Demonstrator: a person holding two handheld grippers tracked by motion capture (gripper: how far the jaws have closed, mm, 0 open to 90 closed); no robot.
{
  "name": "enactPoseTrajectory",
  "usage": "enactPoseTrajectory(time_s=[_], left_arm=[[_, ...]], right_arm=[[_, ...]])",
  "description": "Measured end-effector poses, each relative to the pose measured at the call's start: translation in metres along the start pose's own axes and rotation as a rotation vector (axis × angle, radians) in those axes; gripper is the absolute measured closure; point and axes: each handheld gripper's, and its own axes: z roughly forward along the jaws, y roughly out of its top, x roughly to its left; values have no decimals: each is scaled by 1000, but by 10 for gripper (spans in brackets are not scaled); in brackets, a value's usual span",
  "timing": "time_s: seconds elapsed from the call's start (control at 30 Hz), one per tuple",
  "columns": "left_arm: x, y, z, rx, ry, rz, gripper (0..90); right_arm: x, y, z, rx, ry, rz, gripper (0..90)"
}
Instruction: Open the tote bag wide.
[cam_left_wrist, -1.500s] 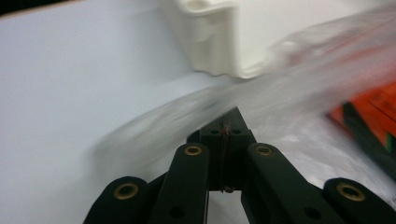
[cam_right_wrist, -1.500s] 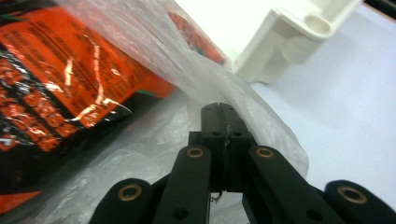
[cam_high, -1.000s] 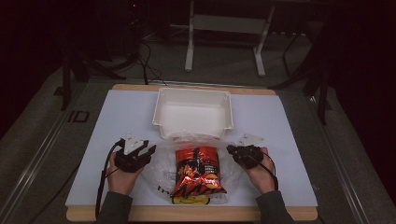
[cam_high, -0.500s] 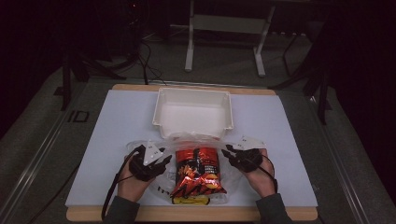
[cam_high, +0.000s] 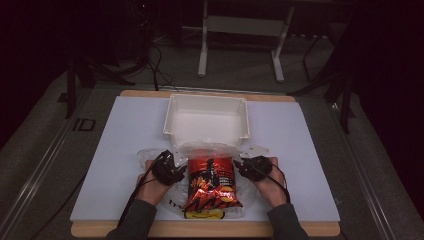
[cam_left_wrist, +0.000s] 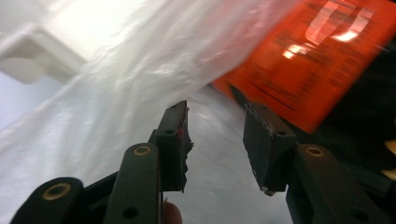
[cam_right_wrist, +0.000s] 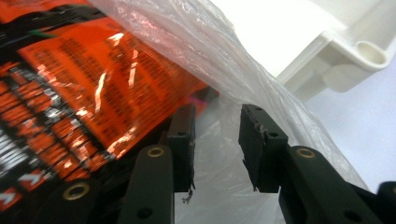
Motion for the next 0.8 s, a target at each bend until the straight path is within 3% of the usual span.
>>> enactPoseTrajectory(time_s=[0.13, 0.33, 0.43, 0.53, 0.6, 0.8], left_arm=[[8, 3, 5, -15, 29, -48, 593], [14, 9, 15, 5, 74, -78, 584], [17, 9, 19, 15, 96, -103, 609], [23, 8, 22, 37, 121, -128, 644], [26, 6, 24, 46, 113, -144, 668], [26, 4, 30, 72, 141, -122, 679]], right_arm=[[-3, 2, 7, 3, -15, 17, 616], [-3, 6, 22, 32, -56, 16, 596], [-7, 7, 27, 43, -73, 32, 649], [-13, 7, 28, 57, -86, 65, 780], [-18, 7, 28, 71, -95, 80, 844], [-25, 4, 27, 112, -124, 98, 898]])
